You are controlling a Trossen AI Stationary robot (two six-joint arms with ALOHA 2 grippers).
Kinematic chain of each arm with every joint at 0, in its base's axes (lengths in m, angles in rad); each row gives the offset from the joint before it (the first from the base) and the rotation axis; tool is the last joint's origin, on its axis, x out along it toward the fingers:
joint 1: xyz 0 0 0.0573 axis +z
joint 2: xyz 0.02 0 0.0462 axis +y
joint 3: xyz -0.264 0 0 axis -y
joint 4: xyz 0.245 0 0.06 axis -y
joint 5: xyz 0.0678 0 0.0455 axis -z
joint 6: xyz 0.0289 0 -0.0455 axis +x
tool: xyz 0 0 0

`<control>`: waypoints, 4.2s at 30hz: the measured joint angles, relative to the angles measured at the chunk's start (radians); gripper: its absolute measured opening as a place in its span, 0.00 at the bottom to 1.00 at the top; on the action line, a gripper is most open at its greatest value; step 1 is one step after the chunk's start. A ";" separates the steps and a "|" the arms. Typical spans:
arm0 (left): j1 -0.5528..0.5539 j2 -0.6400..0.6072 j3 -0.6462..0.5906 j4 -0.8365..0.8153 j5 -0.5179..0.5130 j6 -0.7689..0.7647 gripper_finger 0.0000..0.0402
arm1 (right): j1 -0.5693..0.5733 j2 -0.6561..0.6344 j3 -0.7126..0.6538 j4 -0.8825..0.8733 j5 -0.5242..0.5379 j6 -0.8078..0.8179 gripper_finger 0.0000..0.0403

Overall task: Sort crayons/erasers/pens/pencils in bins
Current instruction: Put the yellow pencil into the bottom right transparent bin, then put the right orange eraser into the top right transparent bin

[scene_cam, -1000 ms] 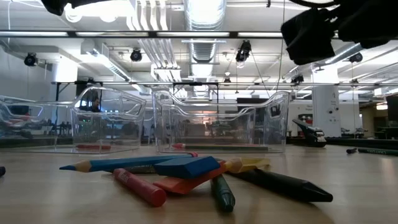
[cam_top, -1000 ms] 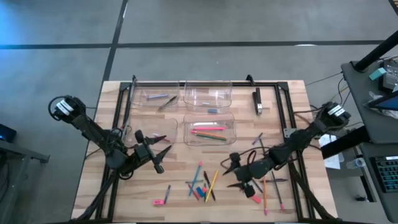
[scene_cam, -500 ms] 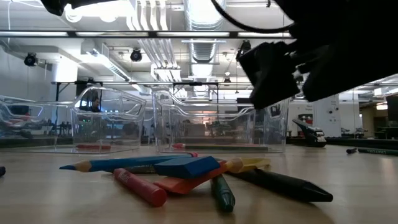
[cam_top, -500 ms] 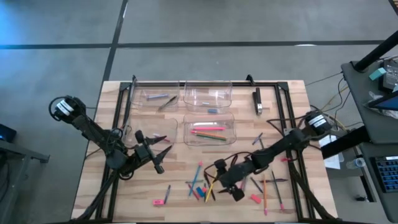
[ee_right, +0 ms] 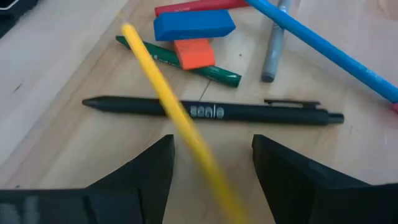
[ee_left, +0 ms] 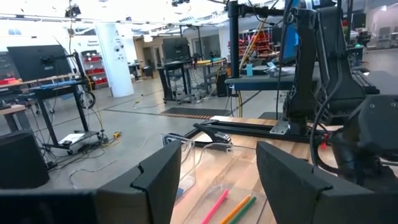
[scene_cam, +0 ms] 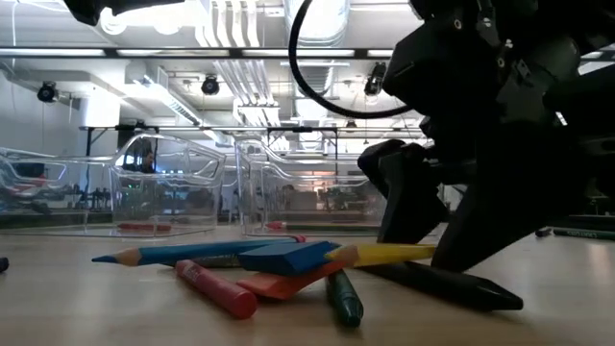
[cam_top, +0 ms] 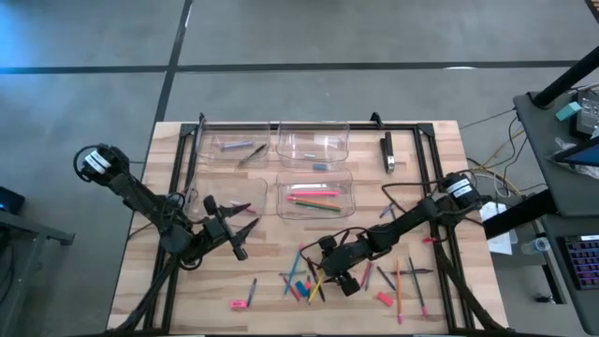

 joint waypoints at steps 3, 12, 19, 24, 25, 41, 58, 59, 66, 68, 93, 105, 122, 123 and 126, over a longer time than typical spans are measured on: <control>0.002 0.000 0.000 0.000 0.000 0.000 0.48 | -0.004 0.016 0.001 0.005 -0.001 0.000 0.50; 0.004 0.001 -0.001 -0.001 0.000 -0.001 0.48 | -0.015 0.012 0.000 0.000 -0.004 -0.005 0.36; 0.004 0.001 -0.001 -0.001 0.000 -0.001 0.48 | -0.015 0.006 -0.002 -0.006 0.000 -0.009 0.24; 0.004 0.001 -0.001 -0.001 0.000 -0.002 0.48 | -0.015 0.005 -0.002 -0.006 0.000 -0.014 0.16; 0.004 0.001 -0.001 -0.001 0.000 -0.001 0.48 | -0.015 0.003 -0.002 -0.008 0.002 -0.014 0.15; 0.004 0.001 -0.001 0.000 0.000 -0.003 0.48 | -0.021 -0.270 -0.002 -0.118 0.103 -0.082 0.07; 0.004 0.002 -0.001 -0.002 0.003 -0.027 0.48 | -0.321 -0.439 -0.015 -0.272 0.346 -0.187 0.07; 0.005 0.002 -0.001 -0.002 0.003 -0.027 0.48 | -0.333 -0.431 -0.015 -0.286 0.345 -0.179 0.07; 0.005 0.002 -0.001 -0.002 0.003 -0.026 0.48 | -0.362 -0.399 -0.015 -0.314 0.344 -0.160 0.13; 0.004 0.002 -0.001 -0.002 0.003 -0.026 0.48 | -0.362 -0.399 -0.015 -0.315 0.343 -0.147 0.17; 0.005 0.002 -0.012 -0.009 0.004 -0.054 0.48 | -0.097 -0.775 -0.016 -0.920 0.266 0.385 0.41; 0.004 0.002 -0.013 -0.011 0.004 -0.081 0.48 | 0.220 -0.685 -0.042 -1.000 0.252 0.607 0.42; 0.004 0.002 -0.013 -0.018 0.004 -0.105 0.48 | 0.467 -0.444 -0.042 -0.852 0.160 0.802 0.41; 0.004 0.002 -0.013 -0.018 0.004 -0.105 0.48 | 0.476 -0.426 -0.042 -0.825 0.161 0.802 0.41; 0.004 0.002 -0.013 -0.018 0.007 -0.106 0.48 | 0.497 -0.371 -0.042 -0.753 0.163 0.802 0.41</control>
